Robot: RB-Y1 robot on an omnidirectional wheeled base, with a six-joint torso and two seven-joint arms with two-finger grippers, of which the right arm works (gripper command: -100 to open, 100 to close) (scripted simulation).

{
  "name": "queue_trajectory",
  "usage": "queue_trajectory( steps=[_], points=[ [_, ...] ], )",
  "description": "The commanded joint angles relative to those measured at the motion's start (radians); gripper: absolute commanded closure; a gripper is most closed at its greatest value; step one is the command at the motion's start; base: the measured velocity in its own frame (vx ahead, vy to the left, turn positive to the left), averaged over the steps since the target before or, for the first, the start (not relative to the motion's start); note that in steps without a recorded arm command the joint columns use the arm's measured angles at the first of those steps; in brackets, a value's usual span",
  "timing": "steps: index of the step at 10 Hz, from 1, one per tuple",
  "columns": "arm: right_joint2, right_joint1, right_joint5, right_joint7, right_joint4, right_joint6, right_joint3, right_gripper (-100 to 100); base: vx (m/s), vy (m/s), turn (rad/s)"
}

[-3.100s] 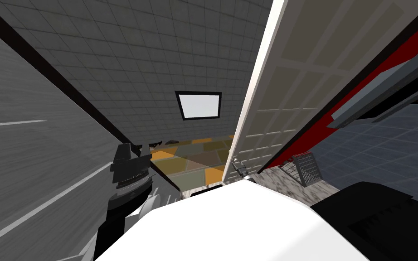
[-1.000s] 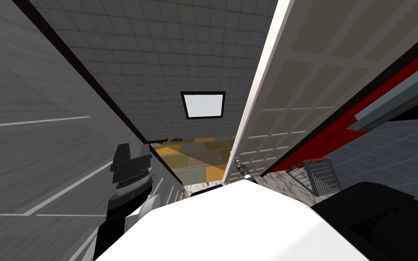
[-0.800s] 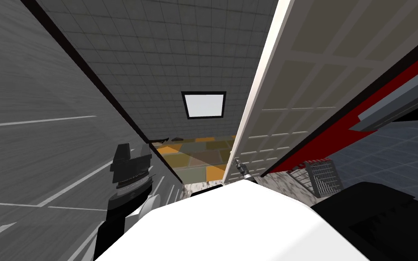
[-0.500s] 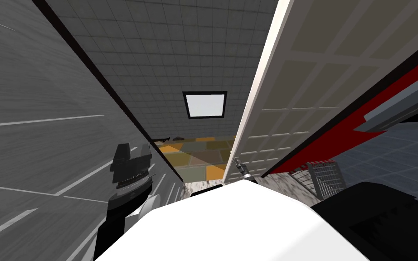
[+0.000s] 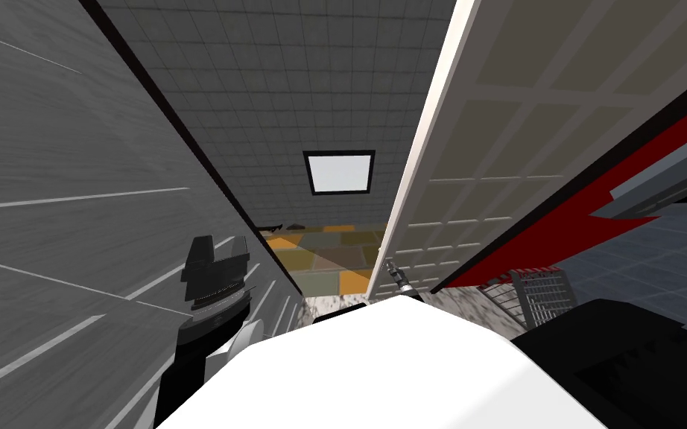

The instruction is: Pull the door open

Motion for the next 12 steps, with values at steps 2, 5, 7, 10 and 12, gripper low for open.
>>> queue_trajectory(
  steps=[2, 5, 7, 10, 12],
  points=[
    [-0.005, -0.003, -0.042, -0.075, -0.001, 0.002, 0.019, 100, -0.050, -0.021, 0.089],
    [-0.007, -0.004, -0.061, -0.131, -0.001, 0.005, 0.028, 100, -0.034, -0.017, 0.041],
    [-0.013, -0.007, -0.103, -0.196, -0.001, 0.010, 0.047, 100, -0.049, -0.017, 0.087],
    [-0.015, -0.008, -0.124, -0.255, -0.001, 0.013, 0.057, 100, -0.043, -0.020, 0.054],
    [-0.021, -0.010, -0.166, -0.319, -0.002, 0.018, 0.076, 100, -0.049, -0.017, 0.089]
  ],
)
